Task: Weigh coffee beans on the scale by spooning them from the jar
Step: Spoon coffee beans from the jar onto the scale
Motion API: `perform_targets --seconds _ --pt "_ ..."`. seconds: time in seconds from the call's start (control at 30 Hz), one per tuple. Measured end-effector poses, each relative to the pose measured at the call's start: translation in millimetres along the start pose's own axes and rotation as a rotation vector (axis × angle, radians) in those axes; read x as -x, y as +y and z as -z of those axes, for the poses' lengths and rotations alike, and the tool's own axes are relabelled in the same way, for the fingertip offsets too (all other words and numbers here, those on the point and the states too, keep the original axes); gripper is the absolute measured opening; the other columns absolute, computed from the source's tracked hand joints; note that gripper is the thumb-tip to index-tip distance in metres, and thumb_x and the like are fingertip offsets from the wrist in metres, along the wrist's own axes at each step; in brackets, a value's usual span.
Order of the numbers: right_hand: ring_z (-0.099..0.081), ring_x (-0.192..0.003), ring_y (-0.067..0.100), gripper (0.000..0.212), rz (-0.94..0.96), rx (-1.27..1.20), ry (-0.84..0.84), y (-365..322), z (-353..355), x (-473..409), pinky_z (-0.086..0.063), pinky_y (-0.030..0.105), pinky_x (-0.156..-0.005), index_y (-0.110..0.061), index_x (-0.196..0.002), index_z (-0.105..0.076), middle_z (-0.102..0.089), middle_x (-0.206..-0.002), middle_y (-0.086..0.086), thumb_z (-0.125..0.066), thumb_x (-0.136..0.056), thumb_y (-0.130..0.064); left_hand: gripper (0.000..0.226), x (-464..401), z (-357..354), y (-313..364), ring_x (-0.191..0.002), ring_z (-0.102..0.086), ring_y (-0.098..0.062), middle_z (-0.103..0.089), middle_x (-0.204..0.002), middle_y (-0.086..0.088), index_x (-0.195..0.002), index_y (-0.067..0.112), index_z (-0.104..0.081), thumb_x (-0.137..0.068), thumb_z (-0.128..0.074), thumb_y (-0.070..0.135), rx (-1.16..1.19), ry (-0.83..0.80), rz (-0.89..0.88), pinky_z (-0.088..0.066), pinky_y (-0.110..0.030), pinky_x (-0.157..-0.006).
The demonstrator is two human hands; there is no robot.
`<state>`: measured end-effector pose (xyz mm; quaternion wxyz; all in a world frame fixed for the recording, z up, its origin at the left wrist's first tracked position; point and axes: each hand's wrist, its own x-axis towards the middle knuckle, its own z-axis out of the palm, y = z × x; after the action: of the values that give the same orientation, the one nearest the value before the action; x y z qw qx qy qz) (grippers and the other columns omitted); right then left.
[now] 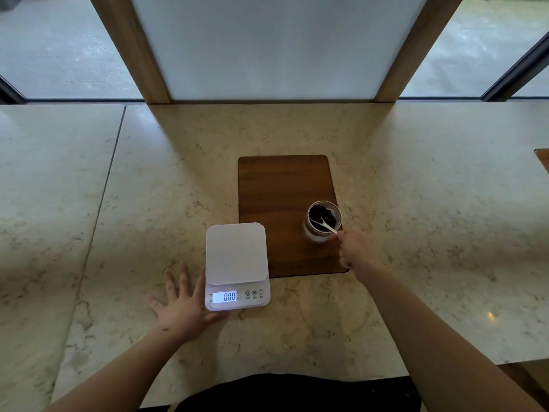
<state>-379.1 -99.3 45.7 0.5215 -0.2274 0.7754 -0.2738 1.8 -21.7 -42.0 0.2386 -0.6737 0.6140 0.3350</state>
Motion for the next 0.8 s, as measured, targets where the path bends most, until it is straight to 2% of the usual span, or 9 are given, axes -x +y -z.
perform_targets --seconds 0.1,0.3,0.5,0.8 --pt "-0.026 -0.046 0.015 0.037 -0.032 -0.033 0.018 2 -2 -6 -0.019 0.031 -0.044 -0.008 -0.083 -0.066 -0.029 -0.059 0.002 -0.037 -0.104 -0.017 0.129 1 -1 0 -0.128 0.062 -0.035 0.065 -0.143 -0.001 -0.138 0.053 0.049 -0.049 -0.020 0.116 -0.027 -0.050 -0.012 0.011 -0.085 -0.110" --pt "-0.025 -0.046 0.015 0.037 -0.036 -0.033 0.011 4 0 -5 -0.019 0.031 -0.044 -0.005 -0.092 -0.067 -0.028 -0.060 0.002 -0.035 -0.105 -0.018 0.130 -1 -1 0 -0.130 0.060 -0.038 0.062 -0.146 -0.003 -0.138 0.052 0.049 -0.046 -0.016 0.117 -0.021 -0.015 -0.028 0.012 -0.084 -0.109" --pt "-0.024 -0.046 0.013 0.036 -0.018 -0.054 0.009 8 2 -5 -0.018 0.028 -0.043 -0.008 -0.088 -0.064 -0.028 -0.058 0.001 -0.034 -0.104 -0.018 0.129 3 3 2 -0.133 0.056 -0.042 0.058 -0.149 -0.007 -0.137 0.050 0.050 -0.047 -0.014 0.116 -0.017 -0.023 -0.024 0.008 -0.085 -0.110" --pt "-0.025 -0.046 0.014 0.037 0.013 -0.049 0.004 10 8 -3 -0.020 0.030 -0.043 -0.010 -0.084 -0.063 -0.029 -0.058 0.001 -0.034 -0.105 -0.020 0.131 1 0 0 -0.128 0.061 -0.038 0.061 -0.147 -0.005 -0.138 0.050 0.050 -0.048 -0.018 0.116 -0.016 -0.023 -0.027 0.012 -0.084 -0.110"
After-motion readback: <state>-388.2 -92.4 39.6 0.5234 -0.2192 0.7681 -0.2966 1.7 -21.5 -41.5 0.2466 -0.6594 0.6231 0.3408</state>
